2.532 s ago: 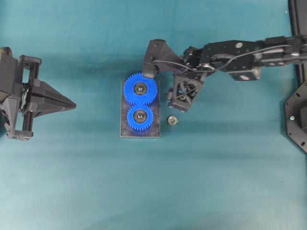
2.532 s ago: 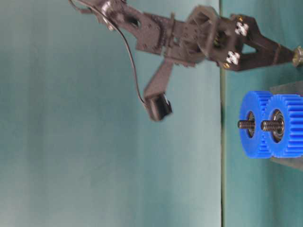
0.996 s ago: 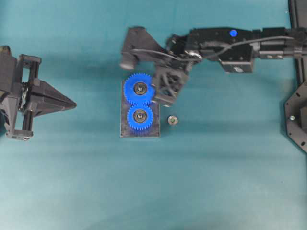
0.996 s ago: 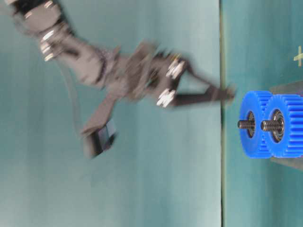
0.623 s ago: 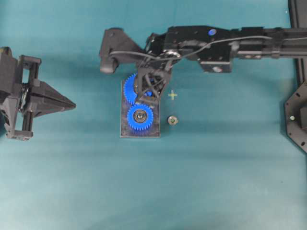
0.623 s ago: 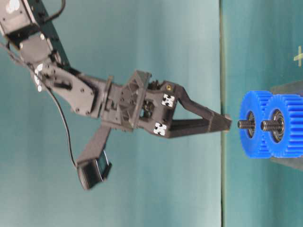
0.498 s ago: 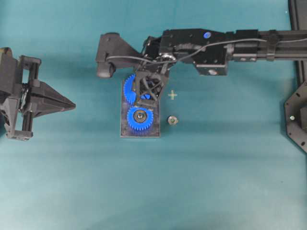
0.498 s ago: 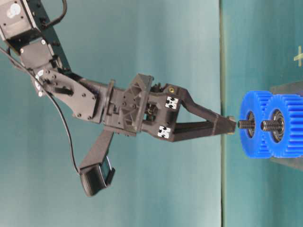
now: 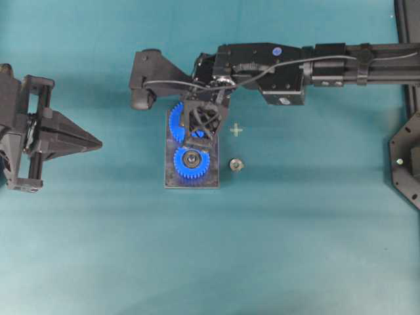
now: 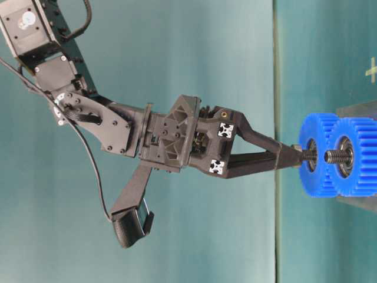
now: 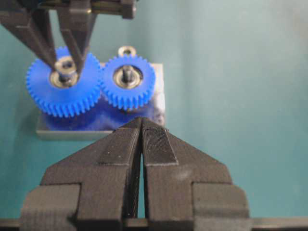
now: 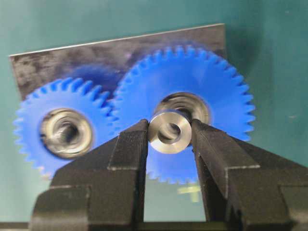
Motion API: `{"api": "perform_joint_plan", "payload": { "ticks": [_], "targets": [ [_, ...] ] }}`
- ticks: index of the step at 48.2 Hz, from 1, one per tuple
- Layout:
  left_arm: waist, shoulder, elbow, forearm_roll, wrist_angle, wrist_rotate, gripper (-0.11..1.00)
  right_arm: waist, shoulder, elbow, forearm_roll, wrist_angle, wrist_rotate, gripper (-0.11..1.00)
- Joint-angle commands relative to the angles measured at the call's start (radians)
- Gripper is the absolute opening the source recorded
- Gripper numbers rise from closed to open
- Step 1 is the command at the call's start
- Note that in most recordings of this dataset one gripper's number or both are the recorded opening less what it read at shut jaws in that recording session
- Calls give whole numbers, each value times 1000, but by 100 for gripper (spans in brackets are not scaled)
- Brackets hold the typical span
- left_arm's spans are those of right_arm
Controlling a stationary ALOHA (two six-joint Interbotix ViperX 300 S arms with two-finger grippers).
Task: Insert the washer onto the shaft.
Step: 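Lower the washer onto the upper gear shaft and release it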
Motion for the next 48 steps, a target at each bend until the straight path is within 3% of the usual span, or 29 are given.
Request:
{"api": "perform_joint_plan", "payload": {
  "ticks": [1, 48],
  "targets": [
    [-2, -5, -12, 3, -8, -2, 0, -5, -18, -23, -2, 0, -9, 30],
    [-2, -5, -11, 3, -8, -5, 0, -6, -9, -11, 3, 26, 0, 31]
  ]
}}
